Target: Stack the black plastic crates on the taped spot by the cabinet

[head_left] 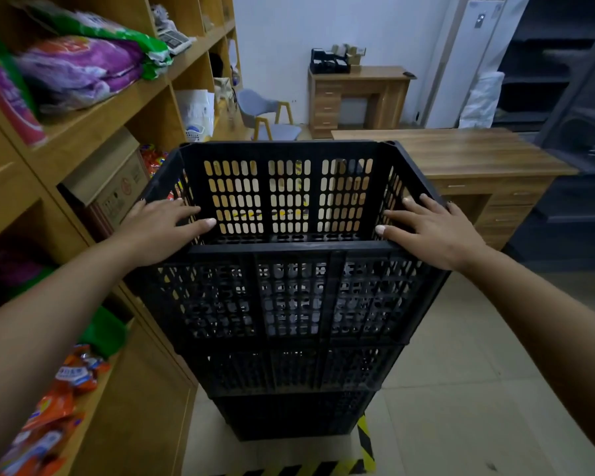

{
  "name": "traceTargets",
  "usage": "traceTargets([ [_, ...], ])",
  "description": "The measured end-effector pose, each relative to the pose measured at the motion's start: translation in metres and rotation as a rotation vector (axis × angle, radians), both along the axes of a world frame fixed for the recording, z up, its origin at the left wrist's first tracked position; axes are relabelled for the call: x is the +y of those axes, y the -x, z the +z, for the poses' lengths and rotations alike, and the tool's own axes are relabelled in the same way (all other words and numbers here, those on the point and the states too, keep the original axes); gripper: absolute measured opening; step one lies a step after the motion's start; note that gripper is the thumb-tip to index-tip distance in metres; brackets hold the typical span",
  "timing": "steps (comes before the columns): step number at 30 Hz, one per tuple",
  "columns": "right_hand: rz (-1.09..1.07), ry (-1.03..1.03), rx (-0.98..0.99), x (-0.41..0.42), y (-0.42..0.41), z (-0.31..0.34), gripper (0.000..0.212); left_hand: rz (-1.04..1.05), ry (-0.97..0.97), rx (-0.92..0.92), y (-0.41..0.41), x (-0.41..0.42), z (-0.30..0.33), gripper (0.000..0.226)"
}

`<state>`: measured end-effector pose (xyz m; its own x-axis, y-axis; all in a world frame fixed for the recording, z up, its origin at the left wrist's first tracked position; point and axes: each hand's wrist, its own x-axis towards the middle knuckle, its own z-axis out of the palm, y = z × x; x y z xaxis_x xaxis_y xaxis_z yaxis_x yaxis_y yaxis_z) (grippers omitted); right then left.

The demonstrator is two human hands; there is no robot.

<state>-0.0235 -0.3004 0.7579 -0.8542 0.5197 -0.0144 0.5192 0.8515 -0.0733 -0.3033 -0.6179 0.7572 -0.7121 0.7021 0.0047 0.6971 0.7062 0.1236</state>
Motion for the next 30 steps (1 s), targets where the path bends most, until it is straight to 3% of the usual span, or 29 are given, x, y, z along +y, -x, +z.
traceTargets([
  [4,0.005,0.089,-0.032,0.009,0.008,0.013,0.079,0.036,0.05,-0.036,0.008,0.006,0.007,0.104],
  [8,0.004,-0.009,0.011,0.036,0.034,0.025,0.082,0.104,0.055,0.11,0.037,0.03,0.016,0.091],
  [14,-0.039,0.006,-0.08,0.071,0.069,0.016,0.091,0.179,0.147,0.144,0.069,0.048,0.001,0.09],
  [17,-0.033,0.008,-0.093,0.073,0.071,0.009,0.094,0.188,0.071,0.103,0.067,0.048,-0.007,0.09],
  [21,-0.035,-0.025,-0.08,0.074,0.074,0.008,0.096,0.186,0.121,0.142,0.065,0.05,-0.005,0.088],
  [26,-0.032,0.022,0.002,0.066,0.068,0.012,0.084,0.176,0.074,0.107,0.058,0.048,0.0,0.081],
  [30,-0.079,0.114,0.24,0.062,0.058,0.017,0.063,0.189,0.019,0.054,0.049,0.043,0.004,0.077],
])
